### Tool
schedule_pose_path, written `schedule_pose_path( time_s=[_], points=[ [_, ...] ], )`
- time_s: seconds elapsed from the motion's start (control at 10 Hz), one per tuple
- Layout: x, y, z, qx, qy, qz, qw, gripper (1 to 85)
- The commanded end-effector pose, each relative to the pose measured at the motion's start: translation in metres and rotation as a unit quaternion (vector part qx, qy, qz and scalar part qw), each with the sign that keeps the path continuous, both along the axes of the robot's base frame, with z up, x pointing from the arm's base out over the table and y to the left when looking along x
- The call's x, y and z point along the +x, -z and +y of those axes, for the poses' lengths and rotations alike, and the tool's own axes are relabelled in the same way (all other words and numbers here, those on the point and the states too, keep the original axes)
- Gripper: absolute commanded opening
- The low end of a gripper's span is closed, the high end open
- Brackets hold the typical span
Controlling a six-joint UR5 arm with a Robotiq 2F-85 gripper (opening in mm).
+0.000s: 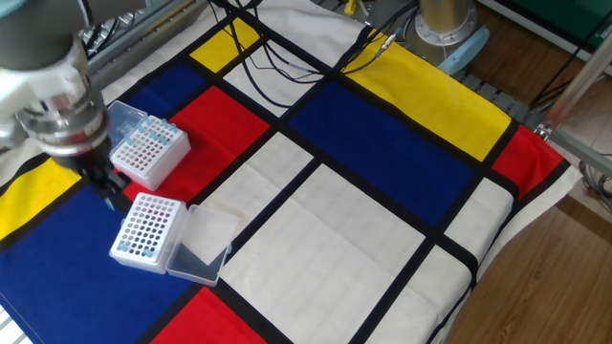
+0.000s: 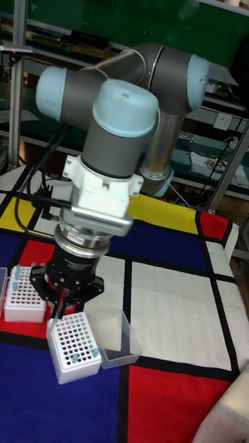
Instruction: Transfer all medium pipette tips from one holder to another
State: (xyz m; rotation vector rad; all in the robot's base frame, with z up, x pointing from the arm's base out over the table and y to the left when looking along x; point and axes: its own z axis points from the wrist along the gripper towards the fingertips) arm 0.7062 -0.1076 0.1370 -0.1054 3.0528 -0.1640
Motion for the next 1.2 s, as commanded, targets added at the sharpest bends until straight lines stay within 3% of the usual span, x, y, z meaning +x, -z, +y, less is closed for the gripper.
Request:
schedule_pose_path(
  time_s=[0.0,0.2,0.7,1.1],
  points=[
    [-0.019,-0.006,-0.028,-0.003,0.012,0.003,0.9999,1.7],
    [-0.034,-0.005,-0.039,0.004,0.017,0.004,0.9998,1.7],
    [-0.05,0.008,-0.072,0.026,0.007,0.012,0.9996,1.3],
    [-0.066,0.016,-0.089,0.028,0.019,0.025,0.9991,1.3]
  ],
)
